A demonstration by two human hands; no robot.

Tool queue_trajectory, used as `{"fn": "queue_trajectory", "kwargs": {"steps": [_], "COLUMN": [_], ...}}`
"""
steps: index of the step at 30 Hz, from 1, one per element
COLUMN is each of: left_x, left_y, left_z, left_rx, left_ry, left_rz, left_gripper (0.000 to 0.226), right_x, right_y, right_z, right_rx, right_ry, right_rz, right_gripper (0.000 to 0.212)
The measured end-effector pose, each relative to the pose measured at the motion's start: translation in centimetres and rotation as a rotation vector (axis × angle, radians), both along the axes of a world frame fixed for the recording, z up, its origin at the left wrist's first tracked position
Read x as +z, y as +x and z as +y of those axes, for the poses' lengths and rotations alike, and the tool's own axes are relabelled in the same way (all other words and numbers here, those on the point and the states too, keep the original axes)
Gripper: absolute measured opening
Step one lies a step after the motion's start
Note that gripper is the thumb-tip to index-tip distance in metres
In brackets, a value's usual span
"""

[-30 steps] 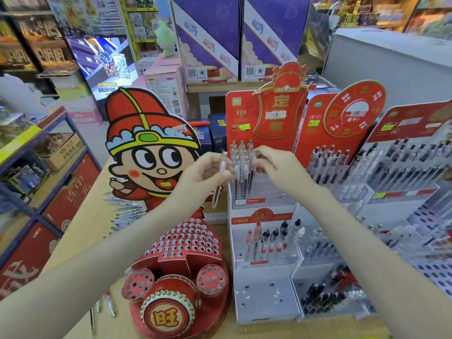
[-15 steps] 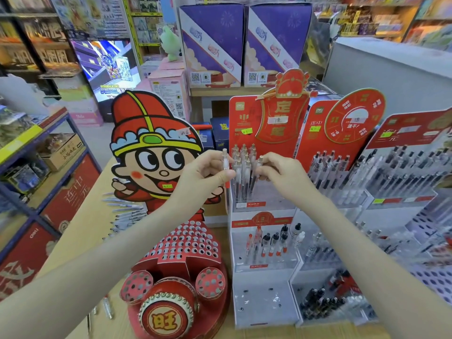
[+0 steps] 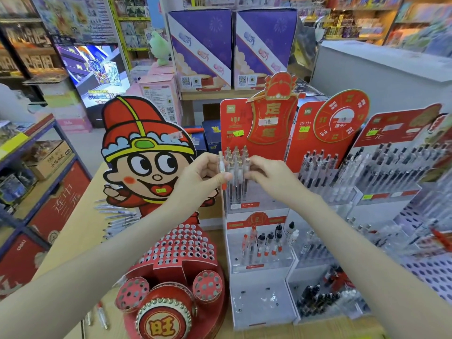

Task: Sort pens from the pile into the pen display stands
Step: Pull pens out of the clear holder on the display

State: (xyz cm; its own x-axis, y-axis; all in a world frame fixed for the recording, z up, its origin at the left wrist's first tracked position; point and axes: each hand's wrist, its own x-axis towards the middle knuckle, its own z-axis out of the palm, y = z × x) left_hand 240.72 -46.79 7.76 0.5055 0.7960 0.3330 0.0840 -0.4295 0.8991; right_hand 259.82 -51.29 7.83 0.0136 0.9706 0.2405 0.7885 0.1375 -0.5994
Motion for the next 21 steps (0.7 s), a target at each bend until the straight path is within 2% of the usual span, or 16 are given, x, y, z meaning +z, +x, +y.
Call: {"fn": "queue_trajectory", "kwargs": {"steps": [5, 19, 21], "left_x": [-0.2, -0.7, -0.5], "left_y": [-0.2, -0.3, -0.3], "left_z": [0.2, -0.2, -0.4], "left_rx": [0.007, 0.01, 0.012], "left_ry": [-0.005, -0.024, -0.024], "left_rz": [0.037, 0.082, 0.065], "left_gripper": [0.018, 0.016, 0.016], "right_x": [0.4, -1.4, -1.4], "right_y": [0.0, -0.4, -0.4], "right_z": [0.0, 0.7, 0.2], "right_rx": [-0.075, -0.163, -0.184], "right_ry": [0.104, -0.037, -0.007], "right_rz": [0.083, 0.034, 0.04], "right_gripper": [0.016, 0.008, 0.019]}}
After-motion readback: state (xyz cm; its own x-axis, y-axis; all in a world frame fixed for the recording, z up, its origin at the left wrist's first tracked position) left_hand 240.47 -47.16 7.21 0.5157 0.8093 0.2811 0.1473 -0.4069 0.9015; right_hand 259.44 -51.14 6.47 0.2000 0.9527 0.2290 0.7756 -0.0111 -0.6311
